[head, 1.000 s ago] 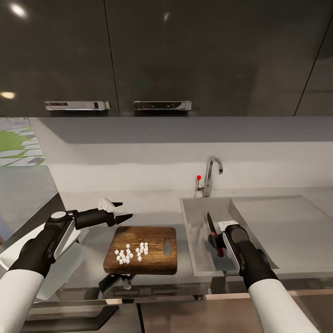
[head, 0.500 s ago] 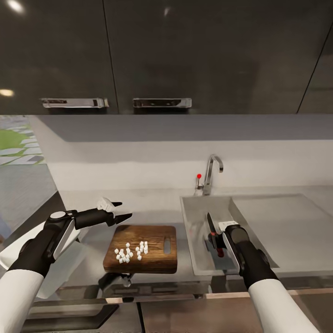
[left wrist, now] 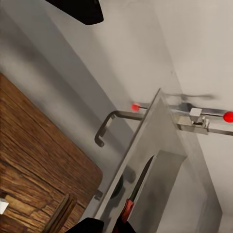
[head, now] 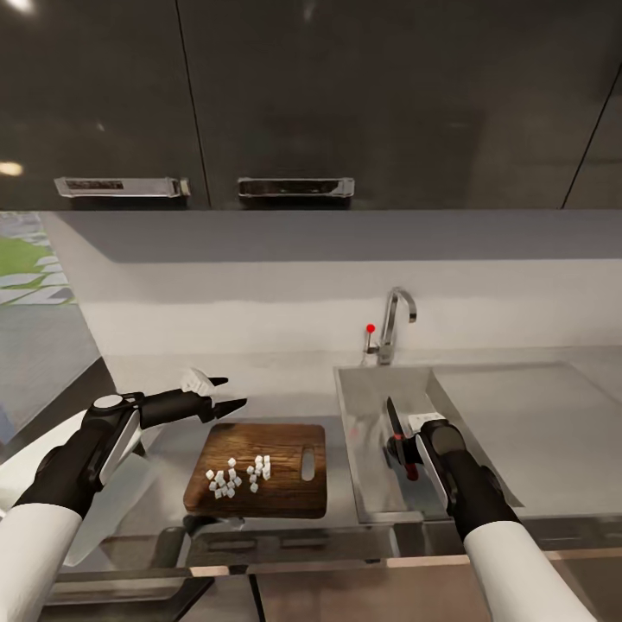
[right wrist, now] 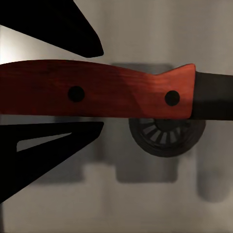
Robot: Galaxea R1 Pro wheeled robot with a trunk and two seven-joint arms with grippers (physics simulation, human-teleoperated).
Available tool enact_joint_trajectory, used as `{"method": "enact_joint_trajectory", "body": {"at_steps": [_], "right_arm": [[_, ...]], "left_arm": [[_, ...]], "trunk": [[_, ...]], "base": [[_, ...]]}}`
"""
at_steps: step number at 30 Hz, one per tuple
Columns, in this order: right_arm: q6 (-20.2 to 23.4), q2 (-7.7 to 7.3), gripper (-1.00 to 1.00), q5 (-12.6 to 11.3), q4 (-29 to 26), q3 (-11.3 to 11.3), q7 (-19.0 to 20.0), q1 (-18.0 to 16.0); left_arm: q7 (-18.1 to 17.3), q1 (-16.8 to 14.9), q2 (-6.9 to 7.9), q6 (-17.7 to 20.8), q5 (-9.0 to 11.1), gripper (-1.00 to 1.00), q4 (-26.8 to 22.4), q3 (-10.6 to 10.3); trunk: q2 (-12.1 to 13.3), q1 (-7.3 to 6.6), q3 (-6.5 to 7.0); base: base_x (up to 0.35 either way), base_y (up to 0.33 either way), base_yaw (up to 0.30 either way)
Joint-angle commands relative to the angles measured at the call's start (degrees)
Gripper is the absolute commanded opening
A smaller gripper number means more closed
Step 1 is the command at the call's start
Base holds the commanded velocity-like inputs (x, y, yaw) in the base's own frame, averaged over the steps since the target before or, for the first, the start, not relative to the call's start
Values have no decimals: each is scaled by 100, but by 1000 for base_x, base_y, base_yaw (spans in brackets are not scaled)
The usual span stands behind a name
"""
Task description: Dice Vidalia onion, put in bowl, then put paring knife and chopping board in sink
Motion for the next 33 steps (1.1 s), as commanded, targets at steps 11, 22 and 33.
{"method": "enact_joint_trajectory", "body": {"at_steps": [11, 22, 33], "right_arm": [[27, 1, -100, 25, -5, 6, -1, -4], [26, 1, -100, 25, -5, 11, -1, -4], [26, 1, -100, 25, -5, 11, -1, -4]], "left_arm": [[25, -6, 7, 56, 55, 100, 0, -15], [20, -6, 7, 57, 55, 100, 0, -15], [27, -6, 7, 56, 55, 100, 1, -15]], "trunk": [[-6, 1, -93], [-6, 1, -169], [-6, 1, -226]], "base": [[79, -50, 0], [10, -8, 0], [0, 0, 0]]}}
